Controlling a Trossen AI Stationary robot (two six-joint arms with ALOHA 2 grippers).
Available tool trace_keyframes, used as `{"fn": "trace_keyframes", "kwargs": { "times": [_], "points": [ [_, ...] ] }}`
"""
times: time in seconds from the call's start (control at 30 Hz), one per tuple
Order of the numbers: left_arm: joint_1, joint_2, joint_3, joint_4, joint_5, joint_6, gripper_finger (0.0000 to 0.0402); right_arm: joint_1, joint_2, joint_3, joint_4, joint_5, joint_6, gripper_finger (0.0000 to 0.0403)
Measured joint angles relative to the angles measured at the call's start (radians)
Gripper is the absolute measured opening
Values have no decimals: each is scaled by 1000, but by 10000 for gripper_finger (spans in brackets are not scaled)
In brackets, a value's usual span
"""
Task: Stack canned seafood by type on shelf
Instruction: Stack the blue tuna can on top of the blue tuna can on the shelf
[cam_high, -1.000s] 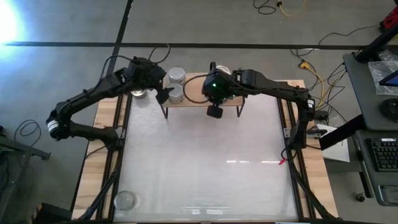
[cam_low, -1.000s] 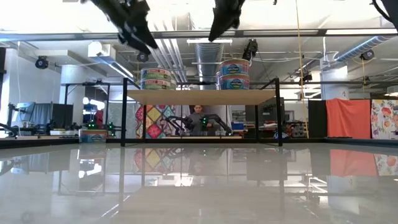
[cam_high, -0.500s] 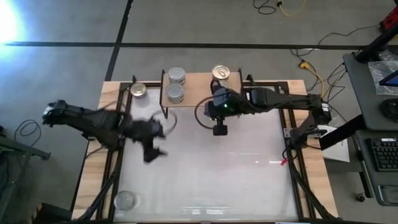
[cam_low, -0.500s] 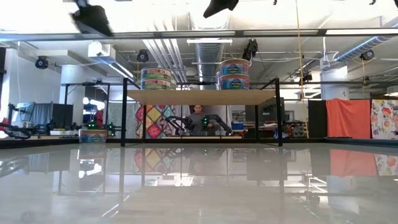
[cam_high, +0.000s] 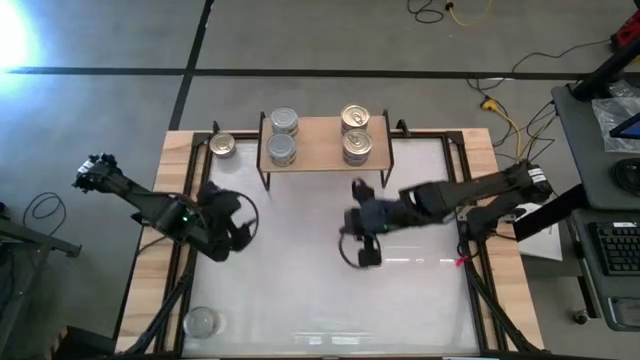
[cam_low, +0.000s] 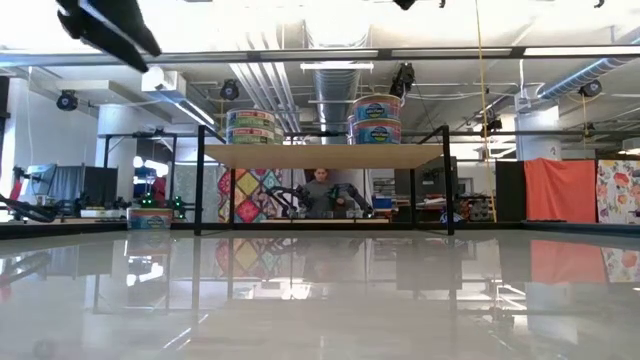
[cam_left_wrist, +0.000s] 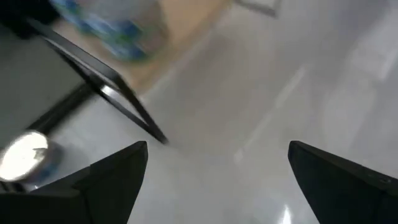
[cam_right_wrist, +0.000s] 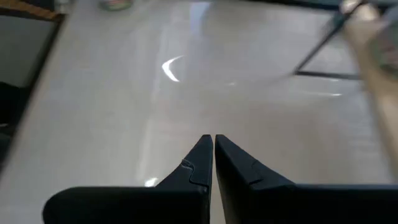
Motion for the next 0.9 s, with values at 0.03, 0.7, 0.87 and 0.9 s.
{"fn": "trace_keyframes", "kwargs": {
  "times": [0.03, 0.7, 0.87, 0.9],
  "points": [
    [16, -17, -2, -2, -31, -6, 372, 26, -4, -12, 2, 0, 27, 11],
    [913, -140, -57, 141, -61, -80, 372, 429, 6, -46, 28, 265, 348, 11],
    [1140, -122, -134, 244, 23, -72, 372, 479, 19, -50, 27, 312, 397, 11],
    [1185, -120, -160, 282, 54, -70, 372, 486, 23, -50, 27, 320, 402, 11]
  ]
}}
